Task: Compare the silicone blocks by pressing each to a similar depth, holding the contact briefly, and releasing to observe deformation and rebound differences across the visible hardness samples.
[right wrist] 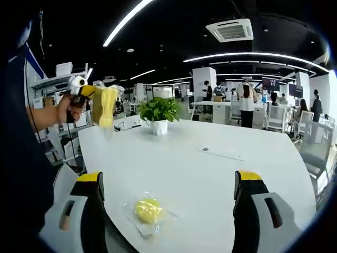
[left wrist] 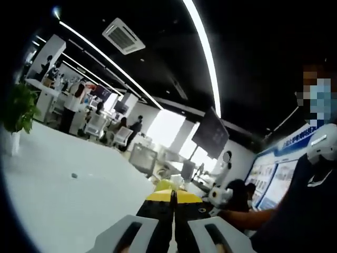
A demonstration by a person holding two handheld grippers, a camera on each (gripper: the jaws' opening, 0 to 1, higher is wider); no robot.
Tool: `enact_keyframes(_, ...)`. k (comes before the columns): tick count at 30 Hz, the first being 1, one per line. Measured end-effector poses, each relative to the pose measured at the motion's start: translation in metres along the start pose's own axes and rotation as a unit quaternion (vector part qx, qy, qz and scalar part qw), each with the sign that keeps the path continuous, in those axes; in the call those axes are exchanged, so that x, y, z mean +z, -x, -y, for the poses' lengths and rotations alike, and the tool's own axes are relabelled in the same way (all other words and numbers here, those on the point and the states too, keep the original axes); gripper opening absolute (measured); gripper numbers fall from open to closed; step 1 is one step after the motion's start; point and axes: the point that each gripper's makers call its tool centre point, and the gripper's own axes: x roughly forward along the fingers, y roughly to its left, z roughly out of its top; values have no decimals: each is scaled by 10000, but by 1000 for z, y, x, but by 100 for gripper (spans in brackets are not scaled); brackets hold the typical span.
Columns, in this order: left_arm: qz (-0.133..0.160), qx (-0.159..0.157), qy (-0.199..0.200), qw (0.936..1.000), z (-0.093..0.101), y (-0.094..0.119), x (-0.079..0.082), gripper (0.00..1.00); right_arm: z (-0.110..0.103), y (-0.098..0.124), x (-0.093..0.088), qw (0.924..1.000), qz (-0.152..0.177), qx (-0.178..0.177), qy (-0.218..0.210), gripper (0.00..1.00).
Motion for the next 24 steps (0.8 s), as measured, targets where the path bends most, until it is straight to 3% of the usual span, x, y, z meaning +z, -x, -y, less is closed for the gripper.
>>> enact_keyframes(16,0,65,354,9994,-10,4,-9,0,6,16,-50,9986,-381,-333,167,96)
enact_keyframes(24,3,81,595,9982,-15,8,-15,0,8,20,-53,9989,-286,-372,-47,97)
